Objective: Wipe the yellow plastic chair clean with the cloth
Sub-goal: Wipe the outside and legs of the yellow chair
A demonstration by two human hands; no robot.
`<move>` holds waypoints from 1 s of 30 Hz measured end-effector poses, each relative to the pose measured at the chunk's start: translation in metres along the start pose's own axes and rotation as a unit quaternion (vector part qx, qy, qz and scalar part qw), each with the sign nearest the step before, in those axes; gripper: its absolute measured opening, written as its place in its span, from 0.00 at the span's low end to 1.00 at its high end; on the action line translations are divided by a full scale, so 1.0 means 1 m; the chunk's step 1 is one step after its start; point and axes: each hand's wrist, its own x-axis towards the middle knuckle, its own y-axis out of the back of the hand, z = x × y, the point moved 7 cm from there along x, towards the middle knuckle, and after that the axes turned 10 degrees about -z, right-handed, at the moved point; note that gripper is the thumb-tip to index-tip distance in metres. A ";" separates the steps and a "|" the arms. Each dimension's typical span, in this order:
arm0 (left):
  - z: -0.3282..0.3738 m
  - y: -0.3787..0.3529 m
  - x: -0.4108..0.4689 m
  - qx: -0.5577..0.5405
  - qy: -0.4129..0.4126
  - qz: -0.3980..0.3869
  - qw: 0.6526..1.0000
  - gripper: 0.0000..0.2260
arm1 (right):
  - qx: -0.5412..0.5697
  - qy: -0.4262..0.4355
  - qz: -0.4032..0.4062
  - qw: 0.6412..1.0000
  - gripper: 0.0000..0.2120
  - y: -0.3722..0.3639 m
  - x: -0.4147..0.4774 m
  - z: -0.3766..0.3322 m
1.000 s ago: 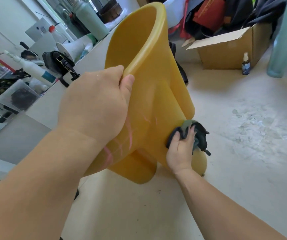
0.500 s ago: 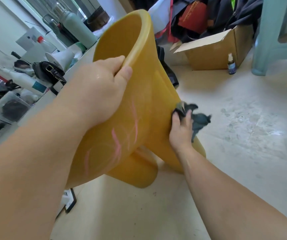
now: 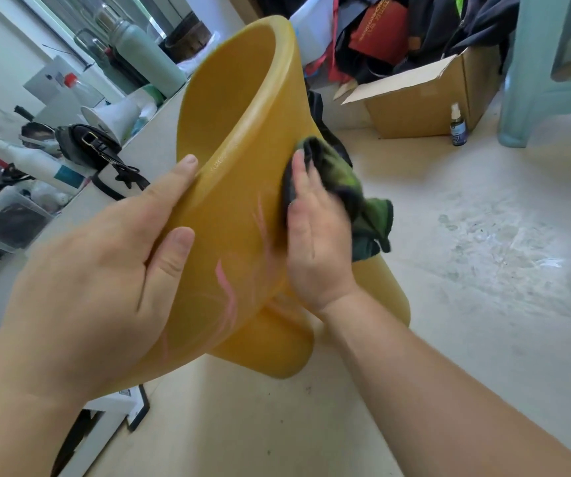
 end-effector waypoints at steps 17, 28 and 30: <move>0.011 0.003 0.017 -0.017 -0.007 0.009 1.000 0.24 | 0.036 -0.120 -0.022 0.992 0.28 -0.055 -0.080 0.027; 0.067 0.006 0.085 -0.066 -0.031 0.001 0.997 0.21 | 0.328 -0.062 0.047 0.941 0.32 0.037 0.058 -0.015; 0.067 0.004 0.088 -0.077 -0.025 -0.005 0.997 0.21 | 0.285 -0.074 0.029 0.955 0.31 0.037 0.063 0.000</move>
